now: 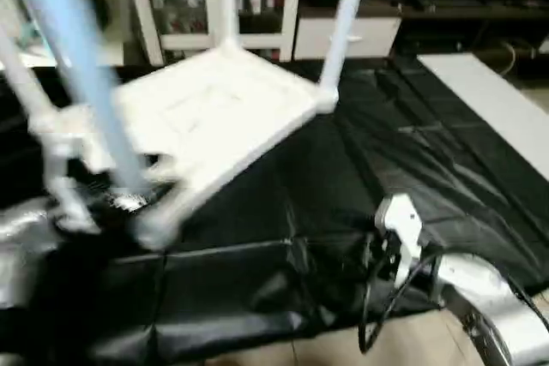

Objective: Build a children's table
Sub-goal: Rotate table base

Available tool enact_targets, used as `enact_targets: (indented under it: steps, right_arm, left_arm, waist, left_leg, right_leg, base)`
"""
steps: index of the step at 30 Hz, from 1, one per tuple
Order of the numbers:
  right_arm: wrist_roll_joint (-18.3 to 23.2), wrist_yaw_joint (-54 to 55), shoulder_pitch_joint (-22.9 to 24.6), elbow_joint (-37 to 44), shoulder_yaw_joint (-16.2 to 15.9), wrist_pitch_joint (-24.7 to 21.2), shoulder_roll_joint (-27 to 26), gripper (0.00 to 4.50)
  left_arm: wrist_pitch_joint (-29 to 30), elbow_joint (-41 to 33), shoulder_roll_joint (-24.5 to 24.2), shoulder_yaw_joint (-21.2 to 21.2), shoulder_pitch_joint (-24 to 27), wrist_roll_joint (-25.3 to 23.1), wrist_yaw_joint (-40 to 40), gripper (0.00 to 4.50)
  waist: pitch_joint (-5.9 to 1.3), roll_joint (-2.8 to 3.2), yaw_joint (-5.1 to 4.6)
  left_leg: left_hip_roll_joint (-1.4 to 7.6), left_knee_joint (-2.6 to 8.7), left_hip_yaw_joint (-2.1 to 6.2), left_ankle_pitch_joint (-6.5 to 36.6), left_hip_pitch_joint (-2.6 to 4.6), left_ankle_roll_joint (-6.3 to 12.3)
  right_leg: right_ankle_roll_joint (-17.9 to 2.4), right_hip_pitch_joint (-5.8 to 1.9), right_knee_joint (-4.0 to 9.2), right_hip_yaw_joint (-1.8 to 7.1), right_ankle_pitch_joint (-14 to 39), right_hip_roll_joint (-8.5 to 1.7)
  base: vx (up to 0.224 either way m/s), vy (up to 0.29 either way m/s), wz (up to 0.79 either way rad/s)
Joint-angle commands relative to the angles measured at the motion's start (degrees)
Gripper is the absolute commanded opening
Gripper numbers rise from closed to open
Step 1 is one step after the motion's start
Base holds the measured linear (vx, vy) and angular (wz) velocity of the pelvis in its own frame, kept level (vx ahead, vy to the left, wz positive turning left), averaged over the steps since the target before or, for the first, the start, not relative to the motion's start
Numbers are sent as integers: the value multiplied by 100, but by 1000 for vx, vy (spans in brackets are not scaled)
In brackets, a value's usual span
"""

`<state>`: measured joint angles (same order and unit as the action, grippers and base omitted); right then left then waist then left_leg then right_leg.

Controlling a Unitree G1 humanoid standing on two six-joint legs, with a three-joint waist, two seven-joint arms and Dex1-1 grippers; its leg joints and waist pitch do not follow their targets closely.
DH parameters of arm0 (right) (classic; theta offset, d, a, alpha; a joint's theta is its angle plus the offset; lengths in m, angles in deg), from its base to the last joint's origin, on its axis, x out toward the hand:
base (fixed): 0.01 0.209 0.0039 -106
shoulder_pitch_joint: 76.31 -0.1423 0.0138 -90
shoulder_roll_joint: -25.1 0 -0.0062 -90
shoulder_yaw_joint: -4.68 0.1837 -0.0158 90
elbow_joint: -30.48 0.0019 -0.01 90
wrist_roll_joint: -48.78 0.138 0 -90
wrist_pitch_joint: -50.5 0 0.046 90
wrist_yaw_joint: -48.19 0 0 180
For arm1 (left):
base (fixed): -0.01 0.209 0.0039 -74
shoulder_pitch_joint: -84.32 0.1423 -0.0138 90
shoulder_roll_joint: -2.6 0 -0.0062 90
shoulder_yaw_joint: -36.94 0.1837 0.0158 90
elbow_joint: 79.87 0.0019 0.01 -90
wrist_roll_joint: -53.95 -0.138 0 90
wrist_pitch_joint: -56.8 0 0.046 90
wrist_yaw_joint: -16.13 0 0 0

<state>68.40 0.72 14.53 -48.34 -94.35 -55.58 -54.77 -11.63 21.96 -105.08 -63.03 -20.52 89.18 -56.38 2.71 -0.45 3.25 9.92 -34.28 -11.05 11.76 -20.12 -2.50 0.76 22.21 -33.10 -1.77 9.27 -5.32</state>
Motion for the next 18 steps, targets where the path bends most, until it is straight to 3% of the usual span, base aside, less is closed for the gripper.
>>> enact_targets:
  steps: [1, 2, 4, 5, 7, 8, 9, 10, 11, 12, 13, 14, 15, 16, 18]
  right_arm:
    - [-15, -112, 34, 125, 5, -8, 89, 364]
    - [-7, -121, 40, 143, -10, -22, 92, 364]
    - [3, -138, 36, 162, -27, -38, 101, 364]
    - [14, -149, 31, 174, -40, -49, 109, 364]
    - [13, -178, 28, 199, -79, -60, 136, 364]
    - [13, -179, 28, 200, -80, -60, 136, 364]
    - [7, -176, 31, 208, -86, -60, 142, 364]
    - [3, -159, 42, 231, -82, -67, 150, 364]
    - [0, -148, 50, 247, -78, -71, 155, 364]
    - [-6, -125, 73, 279, -65, -77, 164, 364]
    - [-15, -92, 106, 322, -47, -82, 174, 364]
    - [-16, -79, 120, 341, -37, -86, 178, 364]
    - [-17, -72, 127, 351, -33, -87, 180, 364]
    - [-14, -56, 154, 382, -11, -95, 185, 364]
    - [8, -3, 285, 496, 76, -105, 221, 364]
  left_arm:
    - [158, -626, 353, 838, -268, -18, -209, 443]
    - [71, -662, 664, 1155, -470, -199, -172, 443]
    - [3, -559, 936, 1356, -676, -351, -120, 443]
    - [-45, -441, 1114, 1495, -833, -461, -126, 443]
    - [-248, 118, 1703, 1953, -1397, -840, -117, 443]
    - [-254, 128, 1715, 1964, -1408, -847, -117, 443]
    - [-261, 251, 1883, 2091, -1541, -899, -104, 443]
    - [-499, 499, 2134, 2289, -1707, -1108, 3, 443]
    - [-665, 668, 2299, 2419, -1813, -1254, 83, 443]
    - [-990, 1063, 2553, 2524, -1999, -1563, 473, 443]
    - [-1336, 1552, 2813, 2608, -2219, -1911, 956, 443]
    - [-1410, 1663, 2855, 2630, -2270, -1977, 1022, 443]
    - [-1447, 1720, 2876, 2641, -2297, -2011, 1055, 443]
    - [-1584, 1846, 2900, 2669, -2356, -2116, 1142, 443]
    - [-1570, 1997, 2885, 2662, -2447, -2192, 1178, 443]
  waist:
    - [-274, 111, -28]
    - [-279, 105, -25]
    - [-282, 78, -20]
    - [-282, 78, -20]
    - [-321, 61, -46]
    - [-327, 96, -34]
    - [-333, 47, -66]
    - [-340, 132, -101]
    - [-346, 106, -114]
    - [-346, 118, -141]
    - [-375, 172, -112]
    - [-367, 140, -109]
    - [-373, 132, -118]
    - [-376, 169, -98]
    - [-372, 148, -123]
  left_leg:
    - [309, 601, 135, 2410, 125, -348]
    - [309, 586, 128, 2318, 124, -310]
    - [298, 556, 102, 1897, 62, -169]
    - [298, 556, 102, 1897, 62, -169]
    - [269, 501, 94, 1425, 14, -22]
    - [273, 496, 98, 1378, 25, 2]
    - [266, 481, 103, 1263, -20, 66]
    - [261, 468, 110, 1166, -29, 135]
    - [258, 450, 96, 1179, -11, 161]
    - [260, 437, 94, 1210, -15, 245]
    - [272, 408, 104, 1208, 11, 279]
    - [278, 409, 89, 1197, 14, 341]
    - [275, 399, 101, 1135, -22, 371]
    - [279, 411, 119, 1040, -59, 460]
    - [269, 412, 113, 1119, -69, 474]
  right_leg:
    - [-1091, -66, 353, 187, 1747, -243]
    - [-1124, -66, 352, 194, 1693, -251]
    - [-1180, -110, 341, 214, 1540, -258]
    - [-1180, -110, 341, 214, 1540, -258]
    - [-1204, -169, 315, 196, 1203, -244]
    - [-1220, -169, 315, 194, 1170, -254]
    - [-1254, -206, 294, 184, 1036, -255]
    - [-1294, -212, 302, 180, 972, -260]
    - [-1304, -196, 320, 169, 946, -241]
    - [-1341, -195, 350, 164, 918, -228]
    - [-1393, -204, 321, 163, 823, -254]
    - [-1413, -186, 354, 166, 797, -250]
    - [-1427, -216, 327, 160, 729, -252]
    - [-1421, -239, 319, 143, 751, -272]
    - [-1343, -237, 347, 132, 1009, -264]
  base:
    - [0, 0, 0]
    - [0, 0, 0]
    - [0, 0, 0]
    - [0, 0, 0]
    - [0, 0, 0]
    - [0, 0, 0]
    - [0, 0, 0]
    - [0, 0, 0]
    - [0, 0, 0]
    - [0, 0, 0]
    - [0, 0, 0]
    - [0, 0, 0]
    - [0, 0, 0]
    - [0, 0, 0]
    - [0, 0, 0]
